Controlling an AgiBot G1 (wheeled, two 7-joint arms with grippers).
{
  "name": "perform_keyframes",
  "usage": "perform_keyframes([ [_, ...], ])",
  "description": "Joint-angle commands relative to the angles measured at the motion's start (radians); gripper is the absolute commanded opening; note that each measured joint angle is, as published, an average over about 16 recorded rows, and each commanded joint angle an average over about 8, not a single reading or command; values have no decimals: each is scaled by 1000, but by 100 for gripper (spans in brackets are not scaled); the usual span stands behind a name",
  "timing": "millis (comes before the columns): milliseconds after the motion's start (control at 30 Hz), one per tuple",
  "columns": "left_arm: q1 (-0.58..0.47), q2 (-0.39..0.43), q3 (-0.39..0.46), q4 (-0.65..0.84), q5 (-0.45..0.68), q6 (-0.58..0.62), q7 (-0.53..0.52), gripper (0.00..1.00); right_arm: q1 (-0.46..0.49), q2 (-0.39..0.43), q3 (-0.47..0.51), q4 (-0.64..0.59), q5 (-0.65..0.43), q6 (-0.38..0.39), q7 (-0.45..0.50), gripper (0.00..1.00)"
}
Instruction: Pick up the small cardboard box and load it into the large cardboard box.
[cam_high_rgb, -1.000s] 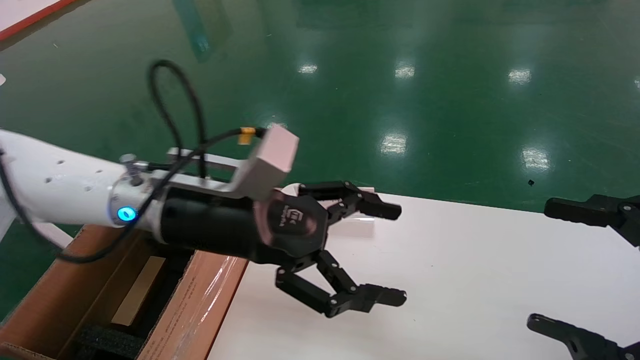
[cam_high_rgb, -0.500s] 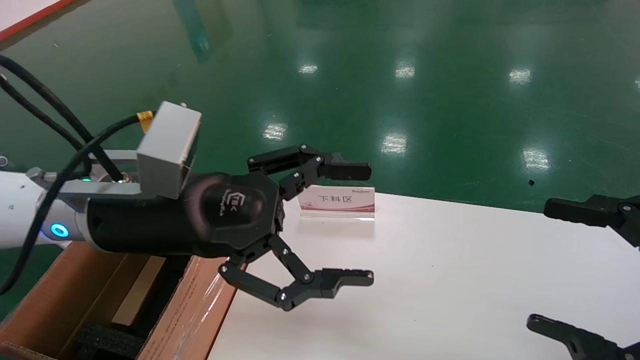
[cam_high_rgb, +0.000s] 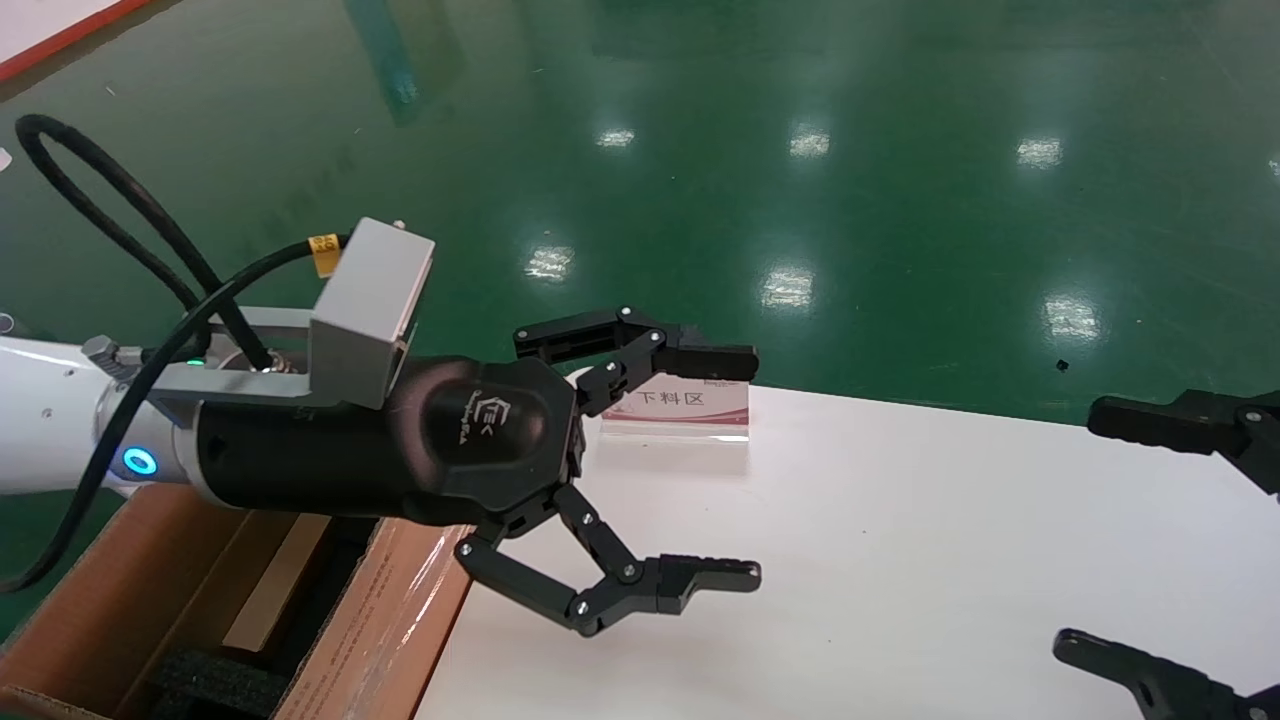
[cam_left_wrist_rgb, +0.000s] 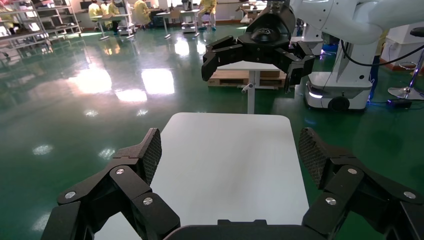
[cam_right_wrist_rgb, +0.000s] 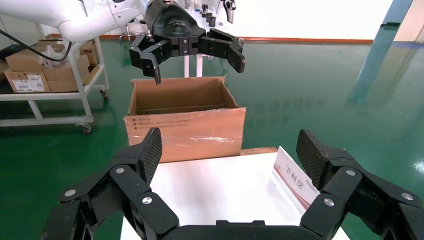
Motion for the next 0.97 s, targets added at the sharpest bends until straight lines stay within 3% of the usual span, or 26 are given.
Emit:
perform_keyframes([
  [33, 0, 0, -1, 0, 0, 0, 0, 100, 0, 0, 1, 0, 0, 0, 0, 100],
  [967, 6, -1, -8, -3, -2, 2, 3, 100, -1, -2, 5, 1, -3, -3, 3, 100],
])
